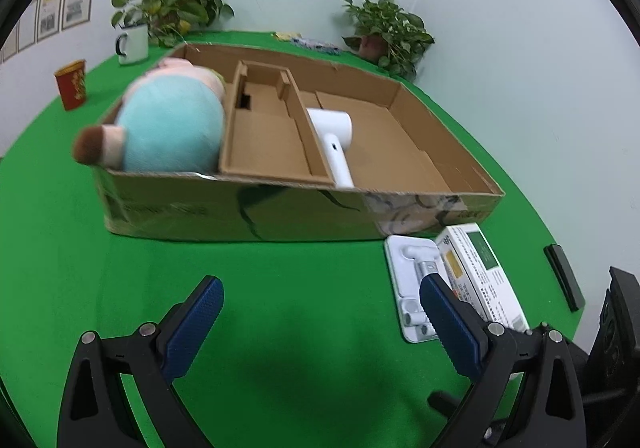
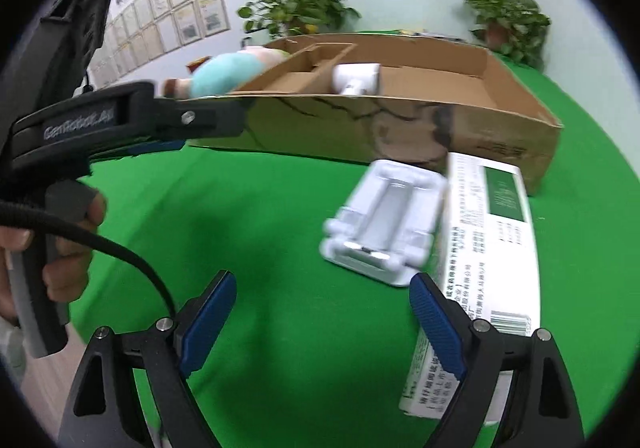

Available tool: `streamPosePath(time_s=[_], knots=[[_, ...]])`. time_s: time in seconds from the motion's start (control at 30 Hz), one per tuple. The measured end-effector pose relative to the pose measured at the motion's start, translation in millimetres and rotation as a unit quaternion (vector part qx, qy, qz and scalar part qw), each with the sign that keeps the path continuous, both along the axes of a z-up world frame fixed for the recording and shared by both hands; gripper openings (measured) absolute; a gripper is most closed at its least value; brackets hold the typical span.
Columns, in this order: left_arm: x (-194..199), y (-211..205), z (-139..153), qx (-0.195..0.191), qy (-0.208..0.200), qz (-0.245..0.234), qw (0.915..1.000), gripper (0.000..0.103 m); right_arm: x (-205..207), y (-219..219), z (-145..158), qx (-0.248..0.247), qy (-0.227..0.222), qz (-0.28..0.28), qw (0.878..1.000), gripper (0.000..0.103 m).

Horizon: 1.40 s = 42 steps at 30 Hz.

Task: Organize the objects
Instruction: 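Move both grippers back out of the box toward the white phone stand, then grasp the white phone stand with the right gripper and lift it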

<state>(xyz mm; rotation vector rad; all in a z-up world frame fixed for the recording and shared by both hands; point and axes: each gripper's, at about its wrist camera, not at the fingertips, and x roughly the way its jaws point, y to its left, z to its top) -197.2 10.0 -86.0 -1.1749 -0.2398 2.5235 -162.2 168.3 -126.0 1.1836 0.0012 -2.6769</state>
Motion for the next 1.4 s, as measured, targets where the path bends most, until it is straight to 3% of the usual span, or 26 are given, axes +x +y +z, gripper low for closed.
streamPosePath(time_s=[0.1,0.27,0.53,0.63,0.73,0.83,0.9,0.97,1.0,1.07,1.17,1.23,1.4], knots=[[-6.2,10.0,-4.6,0.009,-0.004,-0.01,0.9999,0.099,-5.4,12.4,-2.3,0.027,-0.003,-0.029,0.999,0.088],[-17.3,19.0,-6.3,0.002,0.005,-0.016,0.9999,0.099,-16.2,15.2,-2.0,0.01,-0.023,-0.042,0.999,0.089],[-36.3,-7.4,-14.7,0.02,-0.024,0.013,0.9994,0.098,-44.6,-0.4,-15.6,0.01,-0.051,-0.089,0.995,0.089],[-35.8,-13.5,-17.6,0.031,-0.027,0.011,0.9991,0.098,-44.2,-2.2,-19.1,0.05,-0.042,-0.101,0.993,0.07],[-33.0,-13.5,-22.9,0.055,-0.046,-0.006,0.9974,0.098,-33.7,1.5,-19.1,0.048,-0.038,-0.081,0.995,0.068],[-28.8,-8.9,-32.9,0.118,-0.089,-0.047,0.9879,0.097,-1.5,4.3,-17.9,0.034,-0.027,-0.046,0.998,0.068],[-26.0,-2.6,-43.1,0.167,-0.124,-0.081,0.9747,0.097,21.3,4.3,-17.1,0.024,-0.011,-0.008,1.0,0.069],[-26.2,5.7,-54.6,0.19,-0.154,-0.095,0.9649,0.097,34.2,6.2,-16.7,0.017,0.0,0.01,1.0,0.07],[-26.4,8.6,-58.7,0.192,-0.164,-0.097,0.9627,0.097,37.7,7.7,-15.9,0.013,0.002,0.011,1.0,0.075],[-25.2,12.5,-62.0,0.208,-0.167,-0.101,0.9583,0.097,37.2,12.1,-13.9,0.008,0.005,-0.003,1.0,0.08],[-24.4,17.1,-68.3,0.241,-0.194,-0.114,0.944,0.092,29.7,13.7,-10.3,-0.001,0.003,-0.016,1.0,0.081],[-18.2,22.0,-68.7,0.228,-0.189,-0.115,0.9483,0.086,26.5,8.9,-10.6,0.005,0.002,-0.007,1.0,0.081],[-7.1,34.5,-69.8,0.229,-0.199,-0.12,0.9453,0.07,23.1,-4.0,-15.2,0.014,-0.001,0.005,1.0,0.08]])
